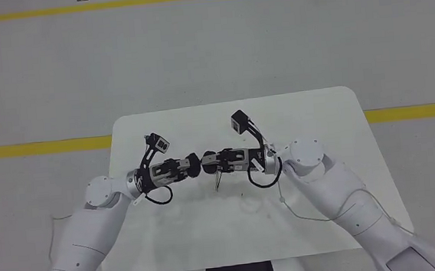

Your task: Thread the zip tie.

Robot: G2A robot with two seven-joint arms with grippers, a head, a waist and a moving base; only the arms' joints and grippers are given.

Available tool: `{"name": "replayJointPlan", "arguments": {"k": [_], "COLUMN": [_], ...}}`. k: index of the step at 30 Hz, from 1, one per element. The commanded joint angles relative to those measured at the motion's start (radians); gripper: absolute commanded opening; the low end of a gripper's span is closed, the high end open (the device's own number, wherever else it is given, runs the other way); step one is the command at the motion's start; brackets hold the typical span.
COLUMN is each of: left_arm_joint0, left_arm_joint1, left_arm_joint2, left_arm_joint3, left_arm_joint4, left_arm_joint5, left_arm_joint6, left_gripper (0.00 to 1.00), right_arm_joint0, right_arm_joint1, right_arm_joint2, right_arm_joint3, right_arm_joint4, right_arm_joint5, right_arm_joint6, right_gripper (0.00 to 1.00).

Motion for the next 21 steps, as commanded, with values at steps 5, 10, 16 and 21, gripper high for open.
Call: {"name": "replayJointPlan", "arguments": {"k": [5, 10, 16, 21], "left_arm_joint0": [0.001, 0.0, -0.003, -0.004], "left_arm_joint1": [0.002, 0.003, 0.004, 0.004], "left_arm_joint2": [0.002, 0.004, 0.006, 0.011], "left_arm_joint3": [0.001, 0.002, 0.003, 0.007], "left_arm_joint4": [0.001, -0.002, -0.002, -0.002], "left_arm_joint5": [0.0, 0.0, 0.0, 0.0], "left_arm_joint6": [-0.001, -0.001, 0.0, 0.0], "left_gripper": [0.05, 0.05, 0.04, 0.03], "right_arm_joint0": [0.0, 0.001, 0.003, 0.005], "right_arm_joint1": [0.0, 0.0, -0.001, -0.001], "right_arm_joint2": [-0.002, -0.004, -0.006, -0.009], "right_arm_joint3": [0.0, 0.0, 0.004, 0.007], "right_arm_joint4": [-0.003, -0.004, -0.003, -0.002], "right_arm_joint5": [0.003, 0.004, 0.004, 0.004], "right_arm_joint6": [0.001, 0.002, 0.004, 0.004], "right_gripper": [0.0, 0.0, 0.0, 0.0]}}
